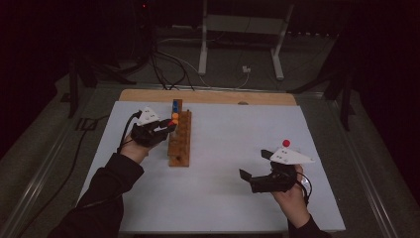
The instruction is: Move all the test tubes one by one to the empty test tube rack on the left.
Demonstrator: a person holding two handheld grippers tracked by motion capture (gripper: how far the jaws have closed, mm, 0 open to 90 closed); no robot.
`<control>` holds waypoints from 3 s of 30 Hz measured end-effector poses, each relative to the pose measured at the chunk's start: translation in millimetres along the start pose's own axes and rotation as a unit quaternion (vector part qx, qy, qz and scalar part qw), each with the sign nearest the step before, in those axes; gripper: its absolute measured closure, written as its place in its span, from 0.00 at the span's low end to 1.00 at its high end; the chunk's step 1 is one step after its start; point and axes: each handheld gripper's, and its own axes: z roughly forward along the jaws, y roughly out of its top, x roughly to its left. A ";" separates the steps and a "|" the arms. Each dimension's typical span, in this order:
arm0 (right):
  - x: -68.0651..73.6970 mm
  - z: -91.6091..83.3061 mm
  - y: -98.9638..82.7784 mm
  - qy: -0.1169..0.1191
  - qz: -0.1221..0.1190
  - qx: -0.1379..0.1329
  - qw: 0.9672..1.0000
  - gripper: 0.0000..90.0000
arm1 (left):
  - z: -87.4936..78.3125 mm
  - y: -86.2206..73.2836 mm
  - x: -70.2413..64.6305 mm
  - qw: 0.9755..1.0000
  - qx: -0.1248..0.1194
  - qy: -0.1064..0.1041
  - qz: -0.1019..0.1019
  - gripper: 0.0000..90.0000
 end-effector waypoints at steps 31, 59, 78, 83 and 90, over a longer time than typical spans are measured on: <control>-4.9 -3.5 1.3 -0.001 0.009 -0.006 1.000 0.00 | 7.0 4.4 -8.6 0.997 0.066 0.016 0.026 0.61; -100.5 -44.1 -19.8 -0.145 0.083 0.007 0.986 0.00 | -60.3 -33.7 -35.9 0.993 -0.047 -0.103 -0.012 0.02; -120.3 -4.9 -33.3 -0.150 0.062 0.100 0.982 0.73 | -56.3 -38.1 -36.2 0.993 -0.035 -0.111 -0.015 0.02; -120.6 -4.5 -31.5 -0.152 0.060 0.102 0.981 0.83 | -56.1 -38.3 -36.2 0.993 -0.033 -0.110 -0.014 0.02; -115.2 -19.1 -20.3 -0.161 0.048 0.067 0.983 0.84 | -55.2 -38.1 -36.2 0.993 -0.031 -0.115 -0.013 0.02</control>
